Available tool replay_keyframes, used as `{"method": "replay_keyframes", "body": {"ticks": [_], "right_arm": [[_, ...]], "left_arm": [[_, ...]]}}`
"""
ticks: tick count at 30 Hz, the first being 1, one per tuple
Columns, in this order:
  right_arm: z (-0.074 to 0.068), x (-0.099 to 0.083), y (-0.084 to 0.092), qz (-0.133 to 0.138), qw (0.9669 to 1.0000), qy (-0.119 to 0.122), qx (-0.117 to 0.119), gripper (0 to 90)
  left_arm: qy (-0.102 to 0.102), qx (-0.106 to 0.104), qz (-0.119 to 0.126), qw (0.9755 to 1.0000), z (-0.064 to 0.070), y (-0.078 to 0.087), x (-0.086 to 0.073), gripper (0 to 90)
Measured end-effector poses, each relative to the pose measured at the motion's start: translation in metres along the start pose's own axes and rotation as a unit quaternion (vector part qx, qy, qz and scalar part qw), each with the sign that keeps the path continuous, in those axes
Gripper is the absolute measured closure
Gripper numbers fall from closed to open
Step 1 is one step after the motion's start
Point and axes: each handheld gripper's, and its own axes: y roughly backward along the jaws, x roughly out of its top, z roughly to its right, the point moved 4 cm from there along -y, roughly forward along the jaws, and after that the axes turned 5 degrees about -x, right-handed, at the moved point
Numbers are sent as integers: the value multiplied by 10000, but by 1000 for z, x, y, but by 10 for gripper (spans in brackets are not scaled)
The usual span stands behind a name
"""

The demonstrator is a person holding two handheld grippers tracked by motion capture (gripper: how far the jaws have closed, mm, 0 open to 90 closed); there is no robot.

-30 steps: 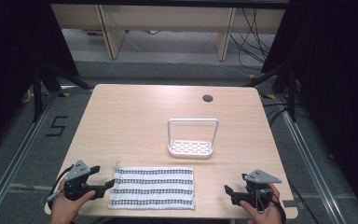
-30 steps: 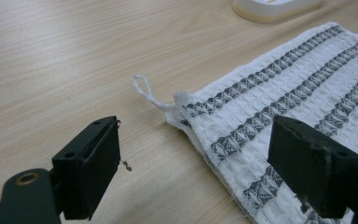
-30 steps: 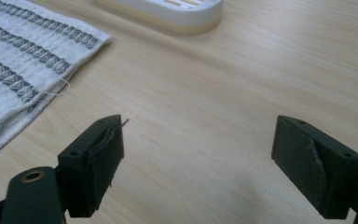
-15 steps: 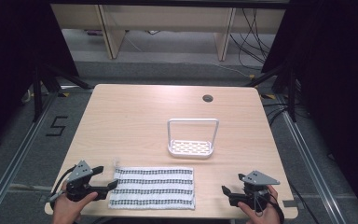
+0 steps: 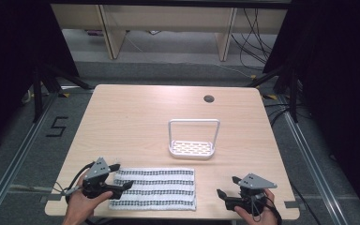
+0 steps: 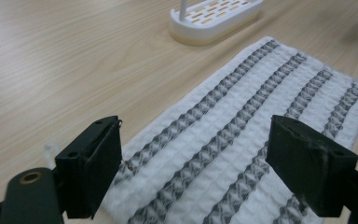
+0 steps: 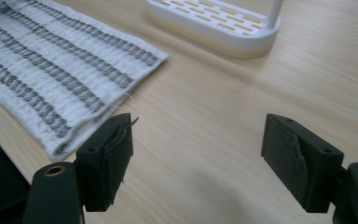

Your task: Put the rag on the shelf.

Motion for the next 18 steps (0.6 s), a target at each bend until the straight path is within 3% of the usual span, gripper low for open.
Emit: {"method": "replay_keyframes", "body": {"ticks": [2, 3, 4, 6, 8, 9, 12, 18], "right_arm": [[-7, 1, -1, -37, 10000, 64, 64, 274], [-7, 1, -1, -37, 10000, 64, 64, 274], [-13, 2, -2, 13, 9997, 236, 48, 285], [-21, 2, -3, 10, 9993, 304, 211, 302], [-28, 2, -2, -21, 9990, 404, 196, 308], [-32, 1, -3, -68, 9989, 384, 248, 309], [-43, 0, -3, -111, 9982, 464, 355, 317], [-59, -2, -6, -211, 9963, 651, 522, 346]], "left_arm": [[-209, -98, -113, 9997, 2, -8, 6, 179], [-209, -98, -113, 9997, 2, -8, 6, 185], [-248, -170, -164, 9994, 6, -16, 11, 188], [-247, -426, -218, 9985, 9, -24, 18, 190], [-258, -505, -198, 9982, 12, -31, 25, 207], [-392, -504, -318, 9974, 13, -34, 28, 211], [-485, -637, -346, 9962, 20, -46, 39, 224], [-673, -992, -629, 9908, 34, -70, 55, 252]]}}
